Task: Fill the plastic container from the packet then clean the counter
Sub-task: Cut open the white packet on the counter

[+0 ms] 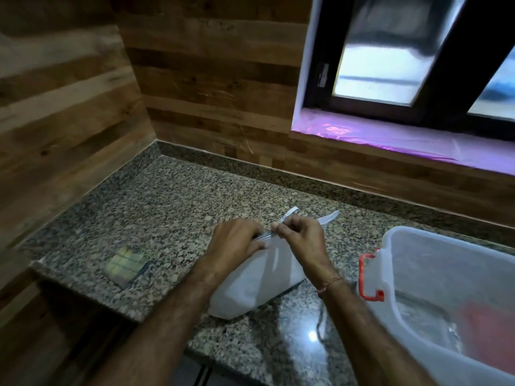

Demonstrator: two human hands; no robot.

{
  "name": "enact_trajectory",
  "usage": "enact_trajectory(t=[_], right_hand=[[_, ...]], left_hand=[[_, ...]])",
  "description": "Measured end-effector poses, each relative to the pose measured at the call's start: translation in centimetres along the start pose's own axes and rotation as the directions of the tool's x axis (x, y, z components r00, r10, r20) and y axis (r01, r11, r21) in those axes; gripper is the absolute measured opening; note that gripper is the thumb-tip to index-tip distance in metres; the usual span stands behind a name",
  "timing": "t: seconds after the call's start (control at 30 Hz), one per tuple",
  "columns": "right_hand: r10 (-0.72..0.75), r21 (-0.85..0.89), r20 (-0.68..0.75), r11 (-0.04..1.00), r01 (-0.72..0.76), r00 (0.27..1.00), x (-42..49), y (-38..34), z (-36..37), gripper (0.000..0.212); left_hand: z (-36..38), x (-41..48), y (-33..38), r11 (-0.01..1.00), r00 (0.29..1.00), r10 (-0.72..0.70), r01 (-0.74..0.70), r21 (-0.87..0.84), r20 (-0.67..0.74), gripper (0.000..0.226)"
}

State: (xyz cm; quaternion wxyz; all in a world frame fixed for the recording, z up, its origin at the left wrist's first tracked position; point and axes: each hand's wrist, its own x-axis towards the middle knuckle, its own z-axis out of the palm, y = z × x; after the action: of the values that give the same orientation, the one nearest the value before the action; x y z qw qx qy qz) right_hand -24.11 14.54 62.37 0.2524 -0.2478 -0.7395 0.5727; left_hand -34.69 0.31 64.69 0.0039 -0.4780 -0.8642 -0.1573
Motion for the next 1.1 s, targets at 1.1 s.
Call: enact_trajectory(t=[1.1], right_hand=[[0.279, 0.275, -0.033, 0.926, -0.26, 0.96, 2.7, 7.5, -4.1, 0.01]], left_hand=[[3.2, -15.3, -8.8, 0.509, 0.707, -0.7, 0.396, -0.764, -0.1, 0.027]])
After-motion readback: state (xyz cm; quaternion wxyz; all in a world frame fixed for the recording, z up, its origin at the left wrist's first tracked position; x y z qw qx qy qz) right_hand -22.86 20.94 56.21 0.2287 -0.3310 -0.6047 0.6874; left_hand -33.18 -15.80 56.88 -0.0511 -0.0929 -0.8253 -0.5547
